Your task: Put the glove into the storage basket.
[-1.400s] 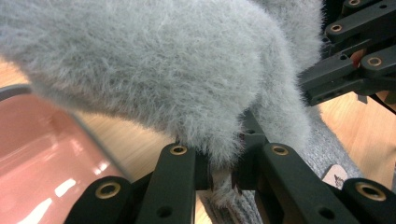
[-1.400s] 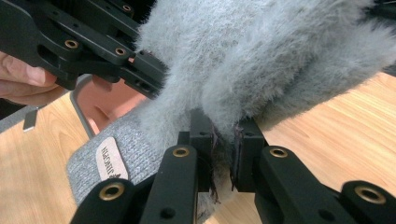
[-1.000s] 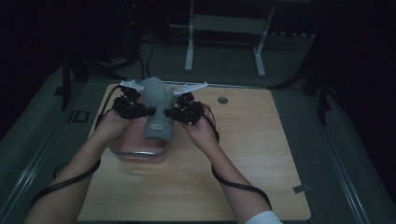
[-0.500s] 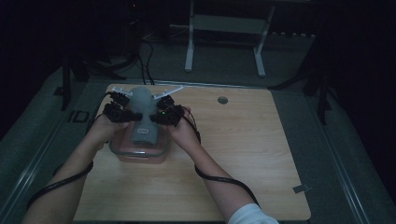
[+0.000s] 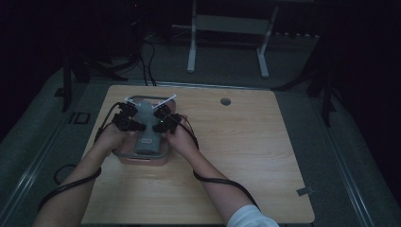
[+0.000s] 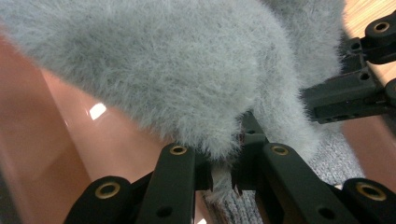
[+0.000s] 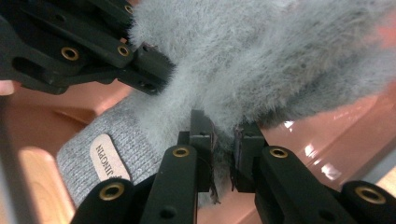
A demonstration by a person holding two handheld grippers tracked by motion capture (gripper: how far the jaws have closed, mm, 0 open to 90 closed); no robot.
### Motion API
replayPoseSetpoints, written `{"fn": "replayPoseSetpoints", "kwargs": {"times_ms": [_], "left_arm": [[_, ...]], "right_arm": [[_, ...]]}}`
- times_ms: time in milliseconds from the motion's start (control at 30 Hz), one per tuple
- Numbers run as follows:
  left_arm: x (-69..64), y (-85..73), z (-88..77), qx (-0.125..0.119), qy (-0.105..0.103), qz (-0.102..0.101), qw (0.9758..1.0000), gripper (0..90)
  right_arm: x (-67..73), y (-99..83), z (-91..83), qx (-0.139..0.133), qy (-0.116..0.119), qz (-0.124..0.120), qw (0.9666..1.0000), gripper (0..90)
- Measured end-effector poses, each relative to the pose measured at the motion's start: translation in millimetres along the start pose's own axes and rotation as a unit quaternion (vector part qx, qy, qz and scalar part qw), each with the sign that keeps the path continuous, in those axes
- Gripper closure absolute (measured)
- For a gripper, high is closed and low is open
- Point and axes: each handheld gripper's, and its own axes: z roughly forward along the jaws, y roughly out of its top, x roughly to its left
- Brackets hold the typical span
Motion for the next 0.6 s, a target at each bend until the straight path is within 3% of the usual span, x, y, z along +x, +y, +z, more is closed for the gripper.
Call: {"fn": "replayPoseSetpoints", "kwargs": {"times_ms": [200,367,467,600], "left_arm": [[2.0,2.3,12.2,0.017,0.001,-0.004,0.9999,80.9],[3.2,2.7,19.4,0.024,0.006,-0.005,0.9997,80.3],[3.0,2.1,28.4,0.037,0.019,0.007,0.9991,79.8],[1.4,2.7,33.4,0.04,0.028,-0.002,0.9988,78.8]], "right_arm": [[0.4,1.9,10.3,0.032,-0.025,-0.004,0.9992,81.2],[-0.6,3.4,13.7,0.045,-0.033,-0.006,0.9984,78.2],[-1.0,2.2,17.4,0.054,-0.037,-0.007,0.9979,71.1],[-1.2,1.7,17.1,0.052,-0.039,-0.006,0.9979,66.6]]}}
